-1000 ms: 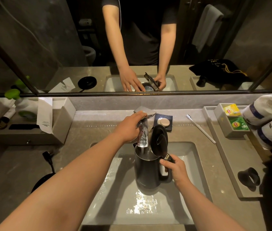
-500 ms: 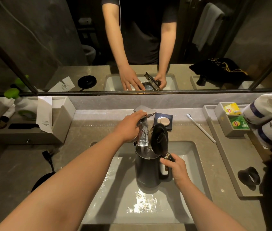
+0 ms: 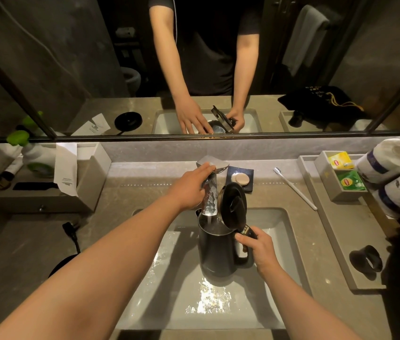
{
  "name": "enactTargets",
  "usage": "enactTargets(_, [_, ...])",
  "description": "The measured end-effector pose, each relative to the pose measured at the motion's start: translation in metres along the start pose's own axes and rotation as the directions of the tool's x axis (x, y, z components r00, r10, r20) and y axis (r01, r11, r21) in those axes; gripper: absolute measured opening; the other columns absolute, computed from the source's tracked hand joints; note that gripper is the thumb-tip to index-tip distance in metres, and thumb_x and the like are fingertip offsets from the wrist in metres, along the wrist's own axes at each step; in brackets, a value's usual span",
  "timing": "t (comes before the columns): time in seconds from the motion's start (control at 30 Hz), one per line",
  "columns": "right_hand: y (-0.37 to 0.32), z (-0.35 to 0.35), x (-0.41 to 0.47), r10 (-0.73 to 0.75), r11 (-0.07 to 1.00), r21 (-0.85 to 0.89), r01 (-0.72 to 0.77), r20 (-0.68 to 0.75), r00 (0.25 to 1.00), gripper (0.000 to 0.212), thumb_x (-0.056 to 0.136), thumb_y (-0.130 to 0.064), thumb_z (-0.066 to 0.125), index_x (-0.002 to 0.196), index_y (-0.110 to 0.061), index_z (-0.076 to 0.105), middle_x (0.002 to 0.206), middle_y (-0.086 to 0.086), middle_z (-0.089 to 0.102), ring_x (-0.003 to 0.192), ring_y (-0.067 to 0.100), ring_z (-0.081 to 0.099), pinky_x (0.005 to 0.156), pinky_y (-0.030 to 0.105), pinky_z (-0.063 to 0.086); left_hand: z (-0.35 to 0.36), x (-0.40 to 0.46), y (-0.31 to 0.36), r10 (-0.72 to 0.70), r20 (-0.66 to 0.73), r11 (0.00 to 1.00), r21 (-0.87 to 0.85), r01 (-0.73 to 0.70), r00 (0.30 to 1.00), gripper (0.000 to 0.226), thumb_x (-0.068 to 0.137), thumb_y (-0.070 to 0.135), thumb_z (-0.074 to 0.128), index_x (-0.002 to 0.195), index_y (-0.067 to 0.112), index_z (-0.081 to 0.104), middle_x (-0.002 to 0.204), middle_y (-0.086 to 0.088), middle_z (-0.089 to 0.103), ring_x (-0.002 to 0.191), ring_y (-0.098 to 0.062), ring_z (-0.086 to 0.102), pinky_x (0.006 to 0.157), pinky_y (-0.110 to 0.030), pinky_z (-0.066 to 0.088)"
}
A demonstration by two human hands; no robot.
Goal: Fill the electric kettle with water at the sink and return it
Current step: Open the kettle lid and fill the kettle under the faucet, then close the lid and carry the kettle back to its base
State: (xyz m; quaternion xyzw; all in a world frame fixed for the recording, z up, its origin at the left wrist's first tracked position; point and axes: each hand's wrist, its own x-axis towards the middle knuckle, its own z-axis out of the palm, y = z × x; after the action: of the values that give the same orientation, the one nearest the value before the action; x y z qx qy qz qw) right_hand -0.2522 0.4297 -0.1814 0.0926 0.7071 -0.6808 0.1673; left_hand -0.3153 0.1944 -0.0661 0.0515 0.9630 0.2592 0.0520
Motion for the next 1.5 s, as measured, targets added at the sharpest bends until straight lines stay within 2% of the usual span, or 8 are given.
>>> enactTargets(0.7, [0.005, 0.000, 0.003, -0.002, 1.000, 0.004, 0.002, 0.009, 1.000, 0.032, 0.057, -0.029, 0.083, 0.071, -0.006, 0.065, 0.059, -0.001, 0.059, 0.056, 0.014, 0.055, 0.054, 0.034, 0.045, -0.005, 0.001, 0.001, -0.004, 0.033, 0.999, -0.050, 0.006, 0.999, 0.067, 0.088, -0.001, 0.044, 0.145, 0.033, 0.032, 0.156, 0.004, 0.027, 0.139, -0.024, 0.028, 0.108, -0.045, 0.034])
enactTargets(0.93, [0.007, -0.001, 0.002, 0.001, 1.000, 0.005, -0.001, 0.014, 1.000, 0.035, 0.058, -0.030, 0.082, 0.073, -0.004, 0.064, 0.060, -0.002, 0.059, 0.058, 0.016, 0.054, 0.057, 0.037, 0.045, -0.004, 0.001, 0.001, 0.127, 0.164, 0.898, 0.401, -0.184, 0.978, 0.072, 0.089, 0.008, 0.048, 0.148, 0.038, 0.018, 0.159, 0.008, 0.014, 0.138, -0.027, 0.027, 0.099, -0.043, 0.036])
enactTargets(1.0, [0.006, -0.003, -0.001, -0.004, 1.000, 0.006, 0.004, 0.011, 1.000, 0.041, 0.057, -0.030, 0.082, 0.076, 0.001, 0.063, 0.060, -0.001, 0.058, 0.057, 0.015, 0.054, 0.057, 0.036, 0.044, -0.005, 0.002, 0.002, 0.098, 0.191, 0.933, 0.324, -0.157, 0.977, 0.070, 0.089, 0.005, 0.044, 0.148, 0.035, 0.022, 0.159, 0.007, 0.015, 0.138, -0.027, 0.027, 0.101, -0.043, 0.035])
enactTargets(1.07, [0.004, -0.006, -0.004, -0.011, 1.000, 0.011, 0.011, 0.007, 1.000, 0.045, 0.056, -0.029, 0.083, 0.078, 0.004, 0.062, 0.060, -0.001, 0.057, 0.056, 0.014, 0.053, 0.054, 0.033, 0.044, -0.008, 0.003, 0.006, 0.032, 0.180, 0.998, 0.041, -0.040, 0.983, 0.063, 0.090, 0.003, 0.043, 0.146, 0.028, 0.031, 0.157, 0.001, 0.025, 0.139, -0.026, 0.029, 0.107, -0.042, 0.031])
enactTargets(1.13, [0.001, -0.010, -0.009, -0.019, 1.000, 0.009, 0.019, 0.001, 1.000, 0.046, 0.055, -0.028, 0.082, 0.077, 0.005, 0.061, 0.058, -0.001, 0.057, 0.053, 0.013, 0.053, 0.050, 0.029, 0.044, -0.010, -0.002, 0.015, -0.027, 0.040, 0.982, -0.185, 0.034, 0.999, 0.050, 0.094, 0.014, 0.044, 0.143, 0.024, 0.039, 0.149, -0.005, 0.041, 0.132, -0.024, 0.040, 0.105, -0.038, 0.034])
enactTargets(1.23, [-0.004, -0.018, -0.019, -0.033, 0.999, 0.014, 0.033, -0.003, 0.999, 0.036, 0.057, -0.025, 0.081, 0.073, 0.002, 0.063, 0.055, -0.002, 0.057, 0.050, 0.012, 0.052, 0.047, 0.026, 0.044, -0.011, -0.017, 0.036, -0.050, -0.212, 0.943, -0.332, -0.023, 0.976, 0.041, 0.093, 0.031, 0.050, 0.134, 0.029, 0.051, 0.135, 0.002, 0.055, 0.116, -0.014, 0.052, 0.094, -0.033, 0.043])
enactTargets(1.4, [-0.016, -0.035, -0.042, -0.060, 0.998, 0.023, 0.061, -0.018, 0.998, 0.020, 0.060, -0.022, 0.079, 0.070, -0.011, 0.067, 0.055, -0.004, 0.059, 0.052, 0.012, 0.053, 0.049, 0.025, 0.043, -0.003, -0.045, 0.064, 0.189, -0.154, 0.954, -0.207, -0.218, 0.970, 0.047, 0.085, 0.041, 0.061, 0.131, 0.034, 0.054, 0.139, 0.014, 0.051, 0.125, -0.004, 0.044, 0.102, -0.026, 0.033])
enactTargets(1.5, [-0.026, -0.047, -0.058, -0.092, 0.994, 0.048, 0.095, -0.058, 0.994, 0.022, 0.057, -0.022, 0.080, 0.063, -0.012, 0.061, 0.051, -0.002, 0.053, 0.048, 0.014, 0.048, 0.047, 0.024, 0.040, 0.000, -0.054, 0.078, 0.234, -0.179, 0.954, -0.147, -0.261, 0.956, 0.041, 0.085, 0.036, 0.063, 0.125, 0.032, 0.059, 0.136, 0.014, 0.054, 0.125, -0.005, 0.045, 0.103, -0.029, 0.035])
